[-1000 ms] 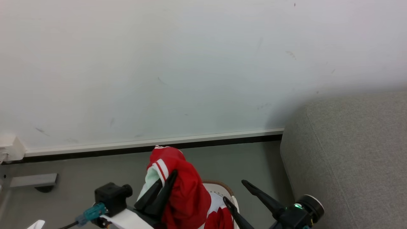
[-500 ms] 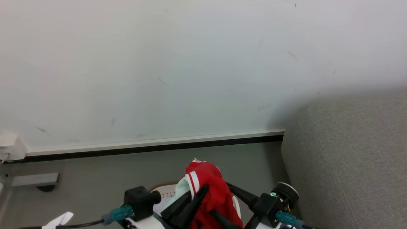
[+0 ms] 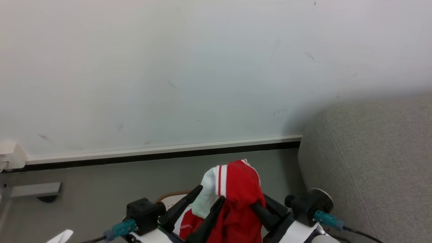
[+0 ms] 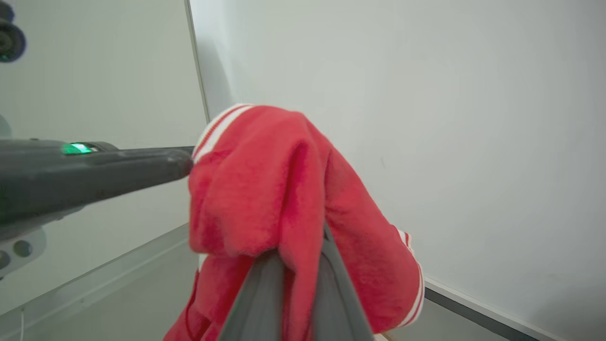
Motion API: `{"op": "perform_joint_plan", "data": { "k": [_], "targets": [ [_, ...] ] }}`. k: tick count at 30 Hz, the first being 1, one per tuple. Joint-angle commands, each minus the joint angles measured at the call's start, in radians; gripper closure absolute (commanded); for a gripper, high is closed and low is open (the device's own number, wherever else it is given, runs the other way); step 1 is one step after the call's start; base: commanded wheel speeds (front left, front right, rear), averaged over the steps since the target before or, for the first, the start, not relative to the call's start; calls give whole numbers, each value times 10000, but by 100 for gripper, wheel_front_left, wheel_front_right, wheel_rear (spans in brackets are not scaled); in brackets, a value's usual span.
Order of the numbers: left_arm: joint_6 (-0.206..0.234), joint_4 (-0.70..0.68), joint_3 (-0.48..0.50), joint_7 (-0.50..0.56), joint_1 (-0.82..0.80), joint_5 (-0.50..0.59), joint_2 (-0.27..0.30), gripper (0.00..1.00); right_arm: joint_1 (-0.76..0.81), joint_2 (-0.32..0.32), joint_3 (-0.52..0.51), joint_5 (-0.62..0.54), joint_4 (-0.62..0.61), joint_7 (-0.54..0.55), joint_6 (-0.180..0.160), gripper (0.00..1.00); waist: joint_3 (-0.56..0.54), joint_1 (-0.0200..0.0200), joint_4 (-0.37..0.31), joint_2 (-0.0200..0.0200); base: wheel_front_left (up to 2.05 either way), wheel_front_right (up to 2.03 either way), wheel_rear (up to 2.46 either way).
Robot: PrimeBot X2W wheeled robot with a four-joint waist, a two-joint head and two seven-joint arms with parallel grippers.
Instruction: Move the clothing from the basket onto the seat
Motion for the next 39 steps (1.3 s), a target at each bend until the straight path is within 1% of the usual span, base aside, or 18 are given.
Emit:
{"op": "perform_joint_plan", "data": {
  "k": [1, 6, 12, 19, 24, 28, 31, 35, 39],
  "targets": [
    [40, 62, 28, -111, -13, 82, -6, 0, 112, -109, -172, -5, -73, -6, -25, 100, 34, 0, -85, 0, 0, 0, 0],
    [48, 265, -34, -361, -46, 278, -63, 0, 291, -347, -1064, -273, -329, -6, -23, 100, 156, 0, -513, 0, 0, 0, 0],
    [-4, 616, -188, -637, -165, 521, -102, 0, 515, -543, -2014, -674, -717, -6, -23, 100, 362, 0, -1322, 0, 0, 0, 0],
    [-125, 908, -639, -834, -309, 789, -338, 0, 801, -751, -2808, -913, -975, -6, -23, 100, 593, 0, -2305, 0, 0, 0, 0],
    [-213, 1035, -881, -886, -453, 928, -450, 0, 931, -818, -3278, -1099, -1170, -6, -23, 100, 830, 0, -2776, 0, 0, 0, 0],
    [-209, 1038, -949, -929, -566, 1020, -455, 0, 997, -790, -3617, -1285, -1332, -6, -23, 100, 1133, 0, -2867, 0, 0, 0, 0],
    [-244, 885, -918, -954, -835, 1174, -312, 0, 747, -678, -4116, -1563, -1519, -6, -23, 100, 1777, 0, -2759, 0, 0, 0, 0],
    [-351, 625, -901, -892, -1435, 1443, -18, 0, 100, -448, -5334, -2140, -1829, -6, -25, 100, 3008, 0, -2366, 0, 0, 0, 0],
    [-473, 383, -815, -953, -2236, 1632, 155, 0, -1211, -258, -7001, -2810, -1960, -6, -23, 100, 4342, 0, -1818, 0, 0, 0, 0]
  ]
}}
